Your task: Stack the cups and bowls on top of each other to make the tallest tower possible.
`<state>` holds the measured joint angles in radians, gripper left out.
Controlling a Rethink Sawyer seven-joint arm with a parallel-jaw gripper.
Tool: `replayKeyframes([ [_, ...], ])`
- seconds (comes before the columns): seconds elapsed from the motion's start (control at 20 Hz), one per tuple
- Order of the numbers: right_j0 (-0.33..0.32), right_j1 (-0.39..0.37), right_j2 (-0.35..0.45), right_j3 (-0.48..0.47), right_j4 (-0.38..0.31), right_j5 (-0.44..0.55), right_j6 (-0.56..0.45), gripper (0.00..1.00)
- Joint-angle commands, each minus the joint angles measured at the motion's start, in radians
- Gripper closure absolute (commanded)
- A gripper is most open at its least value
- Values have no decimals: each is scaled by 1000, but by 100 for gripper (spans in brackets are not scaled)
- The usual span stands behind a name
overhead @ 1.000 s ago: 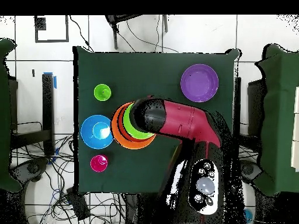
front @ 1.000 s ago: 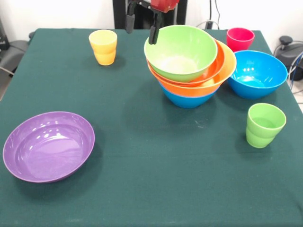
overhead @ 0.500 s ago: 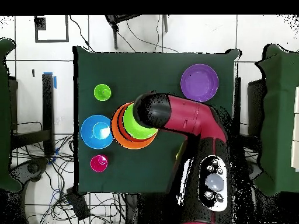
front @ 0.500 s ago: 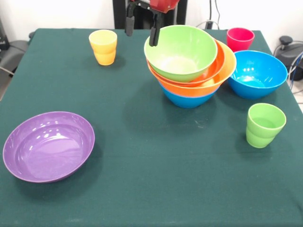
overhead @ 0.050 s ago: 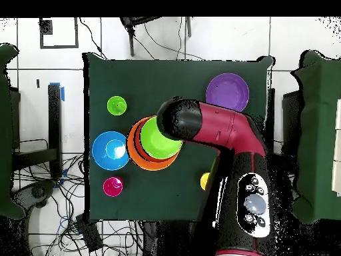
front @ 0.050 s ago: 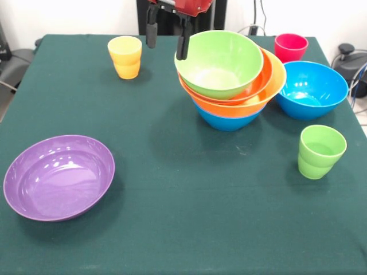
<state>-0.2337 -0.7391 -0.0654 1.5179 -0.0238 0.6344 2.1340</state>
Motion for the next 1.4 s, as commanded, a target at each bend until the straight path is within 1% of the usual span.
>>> replayKeyframes([
  [0.05,-41,33,135,-36,-110,110,-228,0],
  [0.45,-79,41,182,-47,-134,116,-236,0],
  [1.0,-130,110,262,-135,-186,129,-255,0],
  [1.3,-143,132,292,-189,-203,166,-259,0],
  [1.4,-146,140,299,-202,-214,164,-260,0],
])
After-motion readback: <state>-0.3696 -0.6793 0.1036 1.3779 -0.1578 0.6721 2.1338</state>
